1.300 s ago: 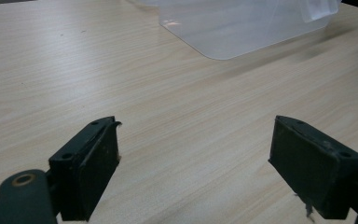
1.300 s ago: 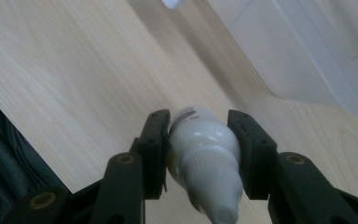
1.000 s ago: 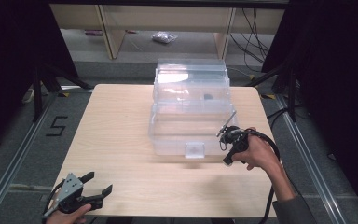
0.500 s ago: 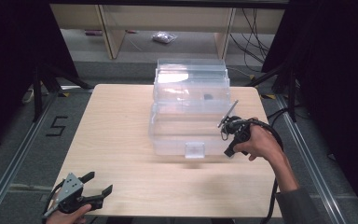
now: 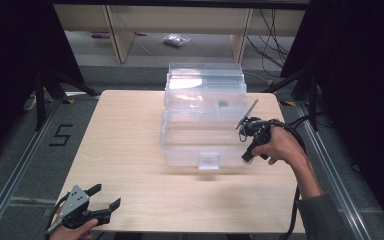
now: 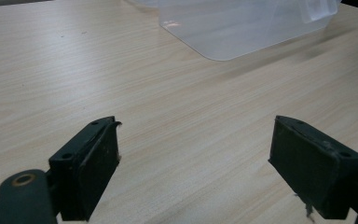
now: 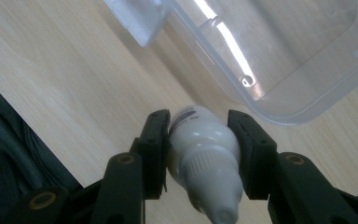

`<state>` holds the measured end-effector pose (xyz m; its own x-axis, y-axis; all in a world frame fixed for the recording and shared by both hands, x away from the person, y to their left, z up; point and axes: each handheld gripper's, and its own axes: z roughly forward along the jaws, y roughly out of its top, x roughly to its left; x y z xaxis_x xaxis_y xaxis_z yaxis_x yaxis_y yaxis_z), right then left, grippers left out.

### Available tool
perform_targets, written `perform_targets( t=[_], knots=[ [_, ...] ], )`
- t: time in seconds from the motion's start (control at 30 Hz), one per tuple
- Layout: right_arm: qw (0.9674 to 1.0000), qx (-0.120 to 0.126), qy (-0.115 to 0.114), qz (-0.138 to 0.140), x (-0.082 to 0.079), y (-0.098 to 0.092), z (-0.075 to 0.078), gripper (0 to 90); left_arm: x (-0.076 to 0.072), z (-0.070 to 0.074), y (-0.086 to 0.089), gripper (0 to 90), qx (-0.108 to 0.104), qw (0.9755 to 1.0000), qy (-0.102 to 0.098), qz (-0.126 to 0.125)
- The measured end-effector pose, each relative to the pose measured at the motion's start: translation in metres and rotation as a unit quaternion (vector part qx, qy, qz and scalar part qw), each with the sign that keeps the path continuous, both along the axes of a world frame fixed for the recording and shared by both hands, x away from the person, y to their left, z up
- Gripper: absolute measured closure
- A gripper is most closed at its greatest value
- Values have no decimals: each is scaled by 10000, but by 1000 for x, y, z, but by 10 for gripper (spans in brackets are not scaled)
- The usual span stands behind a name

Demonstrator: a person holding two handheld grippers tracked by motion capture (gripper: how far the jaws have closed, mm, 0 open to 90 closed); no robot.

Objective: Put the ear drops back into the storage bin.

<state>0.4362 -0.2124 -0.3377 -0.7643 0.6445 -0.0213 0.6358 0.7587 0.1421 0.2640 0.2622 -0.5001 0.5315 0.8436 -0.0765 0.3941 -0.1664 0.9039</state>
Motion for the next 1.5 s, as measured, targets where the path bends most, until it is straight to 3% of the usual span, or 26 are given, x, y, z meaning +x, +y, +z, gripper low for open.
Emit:
perform_targets(
  t=[0.1, 0.17, 0.2, 0.23, 0.33, 0.43, 0.57, 0.6, 0.7, 0.83, 0.87, 0.93, 1.17, 1.2, 1.3, 1.4, 1.5],
  knots=[
    [9999, 17, -48, 107, 5, -1, 0, 603, 0, 0, 0, 149, -6, 10000, -6, -2],
    [10000, 22, 0, -23, 7, 0, 2, 603, 0, -1, 0, 148, -41, 10000, -18, 20],
    [9999, -2, -24, 109, 10, 0, 4, 603, 0, 0, 0, 149, -23, 10000, -2, 33],
    [10000, 8, 13, -58, 10, 1, 5, 603, 0, 0, 0, 149, -27, 10000, 2, 27],
    [10000, -27, -30, 5, 16, 1, 7, 603, 0, 0, 0, 149, -1, 10000, -1, 19],
    [9998, -72, 30, -171, 22, 3, 11, 602, 1, -1, 0, 149, -35, 10000, 19, 31],
    [9999, -87, 17, -105, 36, 3, 12, 603, 2, -2, 1, 149, -44, 10000, 32, 21],
    [9996, -105, 50, -252, 37, 5, 12, 603, 2, -2, 1, 149, -40, 10000, 36, 26],
    [9993, -145, 119, -327, 44, 4, 11, 603, 2, -1, 2, 148, -36, 10000, 52, 38],
    [9983, -177, 182, -533, 53, 3, 7, 603, 2, -2, 2, 149, -63, 10000, 44, 41],
    [9992, -181, 91, -348, 57, 0, 4, 603, 2, -2, 2, 149, -68, 10000, 48, 44],
    [9981, -235, 157, -541, 59, 2, 2, 603, 1, -2, 2, 149, -39, 10000, 56, 52],
    [9979, -352, 142, -526, 72, 4, -9, 602, 1, -2, 2, 149, -70, 10000, 43, 42],
    [9973, -335, 174, -635, 74, 5, -12, 603, 1, -2, 2, 149, -69, 10000, 45, 54],
    [9979, -301, 158, -545, 78, 5, -19, 603, 1, -2, 2, 148, -79, 9999, 43, 45],
    [9965, -282, 266, -736, 79, 8, -23, 602, 1, -1, 2, 149, -48, 10000, 56, 50],
    [9974, -232, 270, -630, 84, 5, -31, 603, 1, -2, 2, 148, -66, 10000, 46, 47]
  ],
)
